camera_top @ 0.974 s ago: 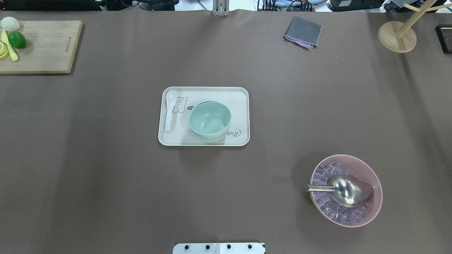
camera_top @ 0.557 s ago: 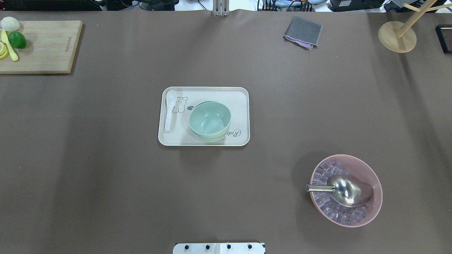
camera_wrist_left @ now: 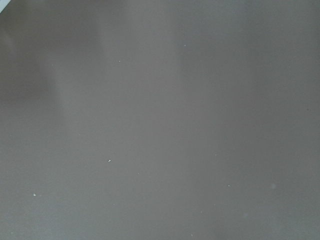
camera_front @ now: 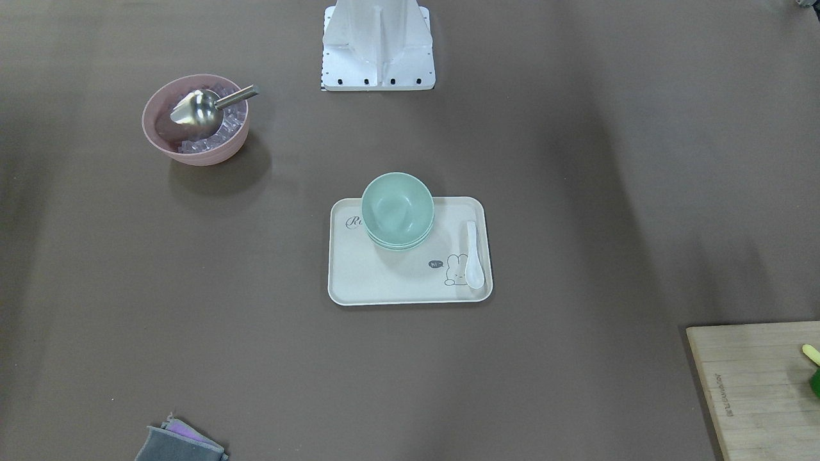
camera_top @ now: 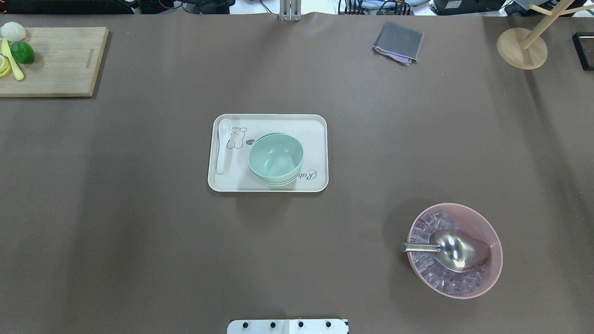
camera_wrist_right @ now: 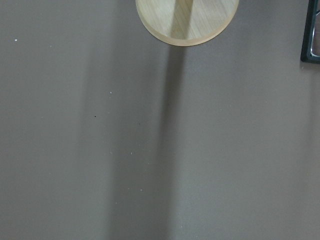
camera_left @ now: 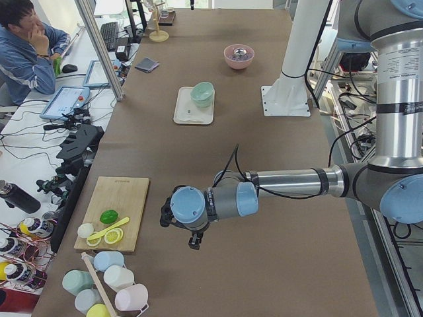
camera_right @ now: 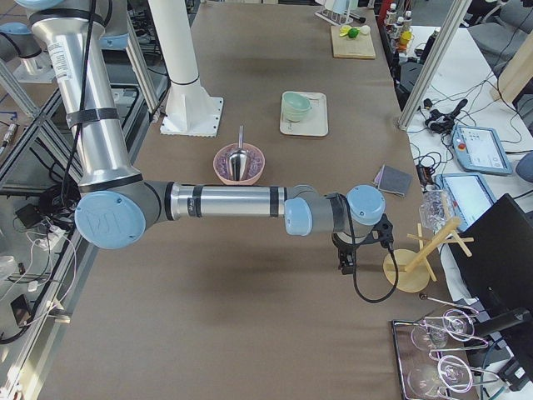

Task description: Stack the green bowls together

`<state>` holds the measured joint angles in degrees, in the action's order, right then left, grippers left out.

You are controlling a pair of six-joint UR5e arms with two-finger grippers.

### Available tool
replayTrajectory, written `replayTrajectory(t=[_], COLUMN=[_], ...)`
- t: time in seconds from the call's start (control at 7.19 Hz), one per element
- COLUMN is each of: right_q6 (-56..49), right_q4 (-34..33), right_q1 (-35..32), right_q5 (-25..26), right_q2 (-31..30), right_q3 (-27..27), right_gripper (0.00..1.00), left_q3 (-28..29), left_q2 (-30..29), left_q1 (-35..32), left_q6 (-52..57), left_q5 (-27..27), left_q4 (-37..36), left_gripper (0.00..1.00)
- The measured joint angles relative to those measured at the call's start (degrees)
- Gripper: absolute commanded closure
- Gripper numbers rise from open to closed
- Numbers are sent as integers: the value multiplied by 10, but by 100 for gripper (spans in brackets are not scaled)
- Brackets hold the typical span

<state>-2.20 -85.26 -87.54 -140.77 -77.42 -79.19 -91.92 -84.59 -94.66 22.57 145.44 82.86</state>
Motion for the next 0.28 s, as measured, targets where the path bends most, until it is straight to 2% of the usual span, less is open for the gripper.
replayTrajectory(t=[0.28], right_q6=[0], right_q4=[0], right_q1=[0], right_q5=[0], right_q2=[0], right_q3=[0], right_gripper=[0], left_q3=[1], left_q2=[-3], left_q1=[0], left_q6=[0], left_q5=[1], left_q4=[0], left_gripper=[2])
